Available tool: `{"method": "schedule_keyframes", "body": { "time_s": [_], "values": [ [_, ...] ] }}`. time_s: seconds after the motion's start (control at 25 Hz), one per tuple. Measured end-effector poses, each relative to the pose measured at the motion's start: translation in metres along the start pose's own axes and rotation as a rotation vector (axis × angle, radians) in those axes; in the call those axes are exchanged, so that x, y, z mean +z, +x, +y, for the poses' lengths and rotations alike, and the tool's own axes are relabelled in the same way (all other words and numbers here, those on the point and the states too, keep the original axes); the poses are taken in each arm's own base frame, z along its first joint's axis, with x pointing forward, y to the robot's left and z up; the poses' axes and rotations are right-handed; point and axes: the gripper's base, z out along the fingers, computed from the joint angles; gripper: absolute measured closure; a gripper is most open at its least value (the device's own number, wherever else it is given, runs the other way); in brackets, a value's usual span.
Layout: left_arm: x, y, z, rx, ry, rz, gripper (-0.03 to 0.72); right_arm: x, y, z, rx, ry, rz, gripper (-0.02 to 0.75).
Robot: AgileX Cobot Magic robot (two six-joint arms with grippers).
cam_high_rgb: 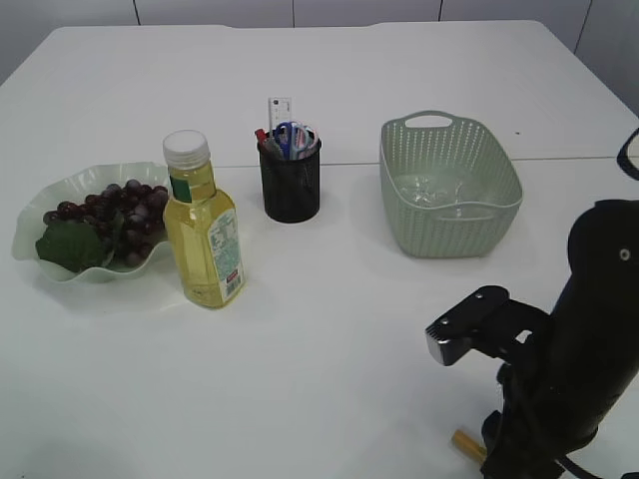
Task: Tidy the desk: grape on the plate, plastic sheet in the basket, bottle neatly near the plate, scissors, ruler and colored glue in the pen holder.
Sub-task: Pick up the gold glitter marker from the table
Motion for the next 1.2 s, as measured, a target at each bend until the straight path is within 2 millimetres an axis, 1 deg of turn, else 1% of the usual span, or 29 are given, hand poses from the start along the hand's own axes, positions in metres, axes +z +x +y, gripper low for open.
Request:
{"method": "schedule_keyframes", "body": {
  "time_s": [0.32,0.76,0.88,1.04,1.12,1.2],
  "values": [
    [0.000,0.000,0.000,0.000,0.000,-0.002,0.255,0.015,-0.004,-0.005,0.002,0.012,0.013,0.384],
    [0.000,-0.001,0.000,0.000,0.001,-0.012,0.256,0.024,-0.006,-0.010,-0.021,0.035,0.029,0.391],
    [0.000,-0.001,0.000,0.000,0.001,-0.016,0.256,0.024,-0.006,-0.010,-0.024,0.037,0.030,0.439],
    [0.000,-0.002,0.000,0.000,0.001,-0.020,0.256,0.024,-0.007,-0.010,-0.026,0.040,0.028,0.557],
    [0.000,-0.002,0.000,0.000,0.001,-0.022,0.256,0.024,-0.007,-0.011,-0.027,0.041,0.028,0.601],
    [0.000,-0.002,0.000,0.000,0.001,-0.022,0.256,0.024,-0.007,-0.011,-0.027,0.042,0.026,0.626]
  ]
}}
